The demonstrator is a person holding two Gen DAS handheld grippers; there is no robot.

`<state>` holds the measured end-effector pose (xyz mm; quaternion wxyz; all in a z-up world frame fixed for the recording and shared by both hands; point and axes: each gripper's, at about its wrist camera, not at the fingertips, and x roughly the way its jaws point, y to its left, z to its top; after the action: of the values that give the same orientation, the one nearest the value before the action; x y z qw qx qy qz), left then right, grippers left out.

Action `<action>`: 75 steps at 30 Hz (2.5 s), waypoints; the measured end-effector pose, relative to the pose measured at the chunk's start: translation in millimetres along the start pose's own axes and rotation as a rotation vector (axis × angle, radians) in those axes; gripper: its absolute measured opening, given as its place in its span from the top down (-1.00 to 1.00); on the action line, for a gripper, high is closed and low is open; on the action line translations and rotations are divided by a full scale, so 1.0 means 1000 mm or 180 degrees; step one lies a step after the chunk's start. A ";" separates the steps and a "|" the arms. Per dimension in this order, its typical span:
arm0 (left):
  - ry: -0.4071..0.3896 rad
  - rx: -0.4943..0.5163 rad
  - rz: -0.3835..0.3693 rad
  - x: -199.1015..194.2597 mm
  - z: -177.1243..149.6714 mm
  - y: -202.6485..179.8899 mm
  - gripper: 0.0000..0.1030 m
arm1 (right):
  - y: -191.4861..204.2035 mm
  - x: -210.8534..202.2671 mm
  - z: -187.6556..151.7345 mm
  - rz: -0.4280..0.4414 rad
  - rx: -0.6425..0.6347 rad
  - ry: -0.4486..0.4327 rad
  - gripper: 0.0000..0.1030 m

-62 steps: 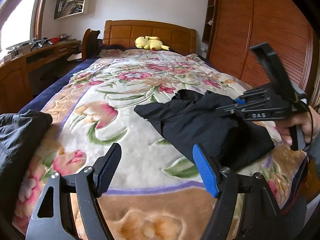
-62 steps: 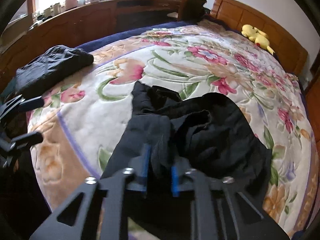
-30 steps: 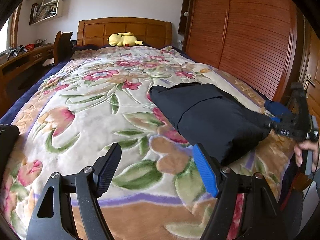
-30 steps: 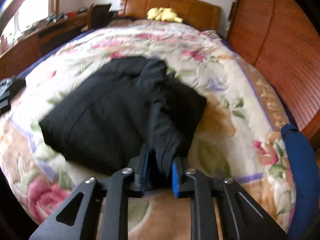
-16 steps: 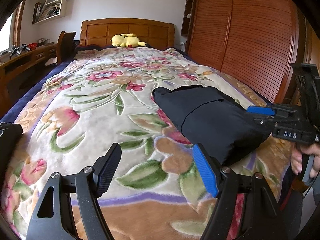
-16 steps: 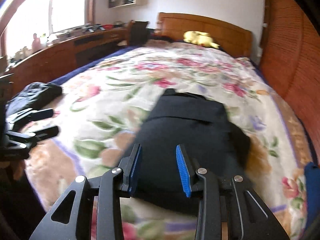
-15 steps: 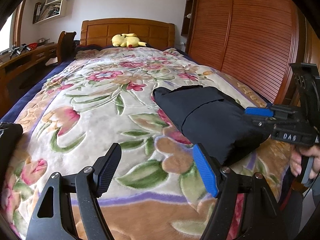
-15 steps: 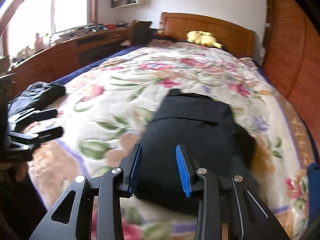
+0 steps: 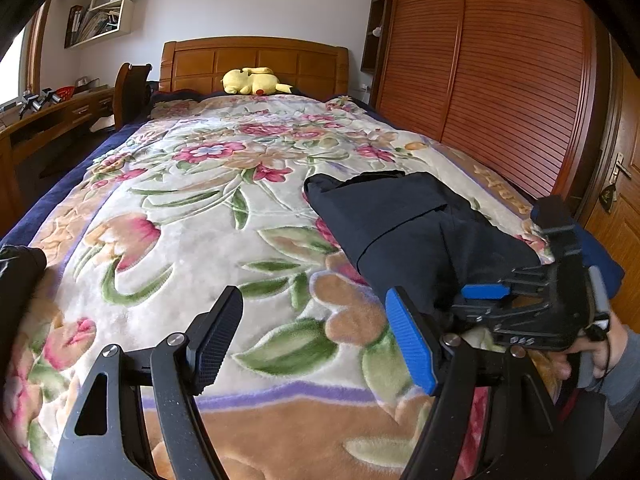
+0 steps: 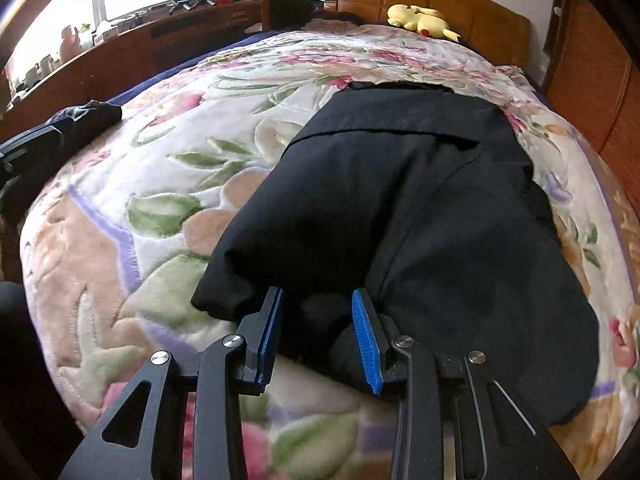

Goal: Fold large clothes

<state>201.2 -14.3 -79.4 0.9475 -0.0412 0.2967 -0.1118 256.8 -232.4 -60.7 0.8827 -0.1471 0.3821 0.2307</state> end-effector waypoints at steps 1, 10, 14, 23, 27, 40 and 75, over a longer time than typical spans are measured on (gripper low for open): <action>0.0004 0.0000 -0.0005 0.000 0.000 0.000 -0.45 | -0.002 -0.008 0.000 -0.0004 -0.0007 -0.0049 0.29; 0.0042 0.0096 -0.0007 0.003 -0.002 -0.010 -0.45 | -0.072 -0.019 -0.003 -0.0615 0.0211 -0.0099 0.29; 0.0034 0.0130 -0.0028 0.006 -0.002 -0.017 -0.45 | -0.091 0.005 -0.024 -0.0533 0.0294 0.0142 0.29; 0.0087 0.0282 -0.0068 0.017 -0.003 -0.036 -0.45 | -0.089 -0.038 -0.046 -0.0551 0.0530 -0.0172 0.25; 0.0117 0.0310 -0.0106 0.024 -0.004 -0.046 -0.45 | -0.087 -0.066 -0.068 -0.0607 0.0568 -0.0327 0.19; 0.0304 0.0434 -0.0183 0.050 -0.003 -0.071 -0.45 | -0.127 -0.045 -0.086 -0.0380 0.1033 -0.0320 0.01; 0.0831 0.0192 -0.0127 0.305 0.127 -0.002 -0.46 | -0.136 0.006 -0.088 -0.0021 0.1000 -0.0250 -0.01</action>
<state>517.3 -86.4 -143.2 0.8992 -0.0038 0.4131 -0.1439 277.6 -384.7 -112.3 0.9098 0.0006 0.3782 0.1708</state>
